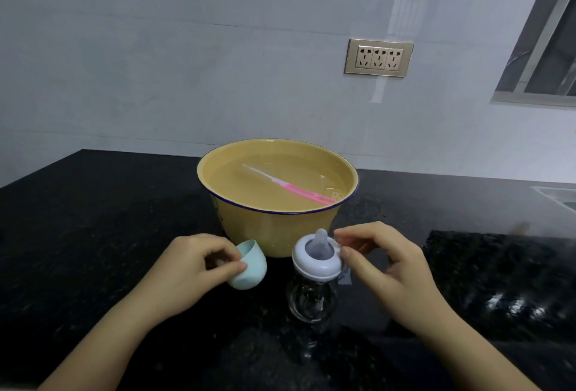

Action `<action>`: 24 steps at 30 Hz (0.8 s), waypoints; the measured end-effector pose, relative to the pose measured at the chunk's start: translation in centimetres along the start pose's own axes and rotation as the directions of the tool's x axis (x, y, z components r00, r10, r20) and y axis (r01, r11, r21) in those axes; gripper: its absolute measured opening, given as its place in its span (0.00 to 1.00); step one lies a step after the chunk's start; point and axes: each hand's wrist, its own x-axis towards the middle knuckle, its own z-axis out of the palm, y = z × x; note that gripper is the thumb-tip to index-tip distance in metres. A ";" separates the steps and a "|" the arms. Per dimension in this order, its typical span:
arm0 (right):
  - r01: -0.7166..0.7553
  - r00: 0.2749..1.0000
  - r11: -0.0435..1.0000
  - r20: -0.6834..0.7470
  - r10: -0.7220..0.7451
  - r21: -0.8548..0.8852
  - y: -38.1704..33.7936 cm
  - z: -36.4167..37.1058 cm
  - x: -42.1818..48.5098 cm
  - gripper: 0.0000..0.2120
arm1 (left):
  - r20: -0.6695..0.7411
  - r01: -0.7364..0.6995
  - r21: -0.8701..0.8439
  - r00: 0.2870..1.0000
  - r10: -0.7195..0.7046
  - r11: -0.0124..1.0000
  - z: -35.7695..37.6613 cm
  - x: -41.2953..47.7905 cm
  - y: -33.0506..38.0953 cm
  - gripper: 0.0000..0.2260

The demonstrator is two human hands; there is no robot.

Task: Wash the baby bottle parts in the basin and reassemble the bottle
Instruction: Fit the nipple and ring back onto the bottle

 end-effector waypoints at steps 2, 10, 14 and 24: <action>0.004 1.000 1.000 -0.009 -0.004 -0.006 -0.3 0.0 0.2 0.09 | -0.052 0.064 -0.197 0.996 -0.075 0.978 -0.3 -0.1 0.3 0.05; 0.131 0.991 0.986 0.015 -0.131 -0.101 -2.9 0.8 1.9 0.11 | 0.127 0.197 -0.895 0.973 -0.195 0.400 -1.0 -0.9 1.7 0.32; 0.180 0.978 0.973 0.131 -0.162 -0.142 -5.2 1.9 2.9 0.23 | 0.187 0.199 -0.966 0.978 -0.088 0.165 0.1 -1.2 2.9 0.37; -0.149 0.986 0.966 0.103 0.130 0.212 -5.2 0.3 5.3 0.15 | 0.009 0.083 -0.860 0.989 -0.148 0.503 3.7 -0.5 5.6 0.17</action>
